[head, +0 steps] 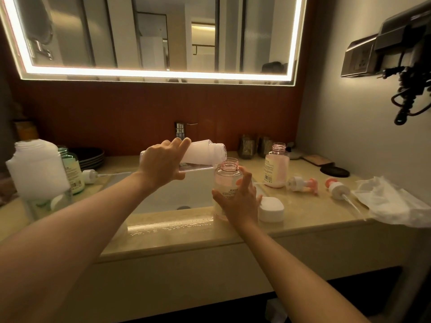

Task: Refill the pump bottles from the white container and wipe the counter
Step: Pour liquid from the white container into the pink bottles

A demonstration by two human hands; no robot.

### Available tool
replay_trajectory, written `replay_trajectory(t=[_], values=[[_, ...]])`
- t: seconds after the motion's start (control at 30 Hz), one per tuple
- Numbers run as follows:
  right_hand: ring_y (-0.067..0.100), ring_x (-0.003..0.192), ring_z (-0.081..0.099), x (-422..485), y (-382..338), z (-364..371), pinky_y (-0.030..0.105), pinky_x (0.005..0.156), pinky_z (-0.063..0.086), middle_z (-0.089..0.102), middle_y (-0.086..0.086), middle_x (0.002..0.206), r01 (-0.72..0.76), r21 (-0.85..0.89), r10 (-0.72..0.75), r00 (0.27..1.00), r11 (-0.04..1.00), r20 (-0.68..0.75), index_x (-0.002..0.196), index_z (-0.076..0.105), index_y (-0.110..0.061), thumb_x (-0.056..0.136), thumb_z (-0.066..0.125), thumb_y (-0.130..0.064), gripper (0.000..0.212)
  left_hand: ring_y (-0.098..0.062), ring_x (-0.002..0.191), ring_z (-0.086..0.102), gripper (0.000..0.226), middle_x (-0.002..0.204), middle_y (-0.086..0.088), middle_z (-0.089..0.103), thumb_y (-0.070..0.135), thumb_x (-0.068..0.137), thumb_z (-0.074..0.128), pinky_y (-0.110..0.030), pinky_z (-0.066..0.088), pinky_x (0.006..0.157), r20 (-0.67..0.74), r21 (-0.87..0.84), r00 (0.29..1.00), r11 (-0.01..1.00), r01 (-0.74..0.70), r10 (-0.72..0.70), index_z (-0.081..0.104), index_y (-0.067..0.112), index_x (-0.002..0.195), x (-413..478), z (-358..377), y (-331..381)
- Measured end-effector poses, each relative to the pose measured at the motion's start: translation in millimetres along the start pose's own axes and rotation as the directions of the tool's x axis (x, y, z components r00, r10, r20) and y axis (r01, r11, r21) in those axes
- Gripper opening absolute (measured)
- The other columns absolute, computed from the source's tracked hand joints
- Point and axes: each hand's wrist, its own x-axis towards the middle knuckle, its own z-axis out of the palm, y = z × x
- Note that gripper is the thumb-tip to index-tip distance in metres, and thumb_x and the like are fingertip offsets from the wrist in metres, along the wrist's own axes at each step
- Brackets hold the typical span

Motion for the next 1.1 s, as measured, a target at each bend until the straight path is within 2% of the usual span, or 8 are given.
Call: replay_trajectory(t=[0.17, 0.37, 0.53, 0.63, 0.73, 0.83, 1.0, 1.1], values=[[0.027, 0.126, 0.040, 1, 1, 1, 0.058, 0.108, 0.020, 0.044, 0.007, 0.136, -0.003, -0.007, 0.003, 1.000, 1.000, 0.008, 0.135, 0.018, -0.025, 0.074, 0.068, -0.048, 0.083, -0.027, 0.053, 0.060, 0.089, 0.079, -0.013, 0.064, 0.035, 0.040, 0.092, -0.029, 0.051, 0.042, 0.024, 0.022, 1.000, 1.000, -0.015, 0.015, 0.039, 0.011, 0.108, 3, -4, -1], [0.026, 0.123, 0.043, 0, 0, 0, 0.059, 0.107, 0.021, 0.046, 0.007, 0.133, 0.017, 0.002, -0.017, 1.000, 1.000, -0.009, 0.120, 0.007, -0.037, 0.073, 0.069, -0.046, 0.079, -0.028, 0.059, 0.061, 0.092, 0.084, -0.013, 0.063, 0.037, 0.041, 0.091, -0.033, 0.052, 0.046, 0.077, 0.052, 0.997, 0.998, -0.034, 0.030, 0.034, 0.013, 0.110, 8, -9, -4], [0.026, 0.125, 0.042, 1, 2, 0, 0.057, 0.109, 0.020, 0.044, 0.007, 0.135, 0.005, -0.004, -0.005, 1.000, 1.000, 0.011, 0.136, 0.019, -0.022, 0.074, 0.068, -0.046, 0.082, -0.026, 0.057, 0.061, 0.094, 0.082, -0.012, 0.063, 0.039, 0.038, 0.092, -0.032, 0.052, 0.044, 0.095, 0.087, 0.994, 0.994, -0.062, 0.053, 0.036, 0.012, 0.109, 12, -12, -5], [0.026, 0.124, 0.042, 1, 1, 0, 0.057, 0.109, 0.020, 0.045, 0.007, 0.135, 0.008, -0.008, -0.008, 1.000, 1.000, 0.009, 0.136, 0.019, -0.021, 0.075, 0.068, -0.046, 0.082, -0.027, 0.061, 0.061, 0.094, 0.086, -0.012, 0.063, 0.040, 0.041, 0.091, -0.035, 0.053, 0.047, 0.115, 0.076, 0.992, 0.996, -0.055, 0.046, 0.034, 0.013, 0.110, 11, -10, -6], [0.026, 0.124, 0.042, 1, 2, 0, 0.057, 0.108, 0.022, 0.045, 0.006, 0.135, 0.020, -0.011, -0.020, 1.000, 1.000, 0.008, 0.126, 0.008, -0.034, 0.074, 0.068, -0.048, 0.081, -0.029, 0.064, 0.062, 0.093, 0.089, -0.012, 0.063, 0.039, 0.044, 0.090, -0.037, 0.054, 0.049, 0.135, 0.038, 0.991, 0.999, -0.028, 0.023, 0.031, 0.015, 0.112, 11, -7, -5], [0.026, 0.124, 0.042, 3, 1, -1, 0.057, 0.106, 0.027, 0.044, 0.007, 0.135, 0.018, -0.016, -0.018, 1.000, 1.000, 0.018, 0.120, 0.006, -0.039, 0.073, 0.069, -0.050, 0.079, -0.028, 0.066, 0.063, 0.088, 0.091, -0.012, 0.064, 0.039, 0.049, 0.089, -0.037, 0.055, 0.049, 0.151, -0.015, 0.989, 1.000, 0.008, -0.006, 0.032, 0.016, 0.113, 7, -4, -3], [0.026, 0.125, 0.041, 9, 7, 1, 0.055, 0.104, 0.031, 0.041, 0.005, 0.139, 0.017, -0.081, -0.013, 0.999, 0.997, 0.044, 0.135, 0.013, -0.029, 0.071, 0.065, -0.060, 0.088, -0.030, 0.085, 0.064, 0.078, 0.110, -0.011, 0.062, 0.036, 0.061, 0.081, -0.038, 0.054, 0.060, 0.144, -0.160, 0.984, 0.979, 0.125, -0.102, 0.044, 0.009, 0.123, -1, 6, 7], [0.027, 0.128, 0.040, 9, 8, -1, 0.056, 0.104, 0.032, 0.037, 0.005, 0.144, 0.062, -0.096, -0.056, 0.996, 0.993, 0.067, 0.139, 0.006, -0.032, 0.067, 0.051, -0.077, 0.097, -0.031, 0.086, 0.063, 0.076, 0.111, -0.011, 0.061, 0.036, 0.063, 0.080, -0.038, 0.052, 0.063, 0.150, -0.269, 0.974, 0.941, 0.205, -0.169, 0.042, 0.008, 0.122, -8, 14, 14]])
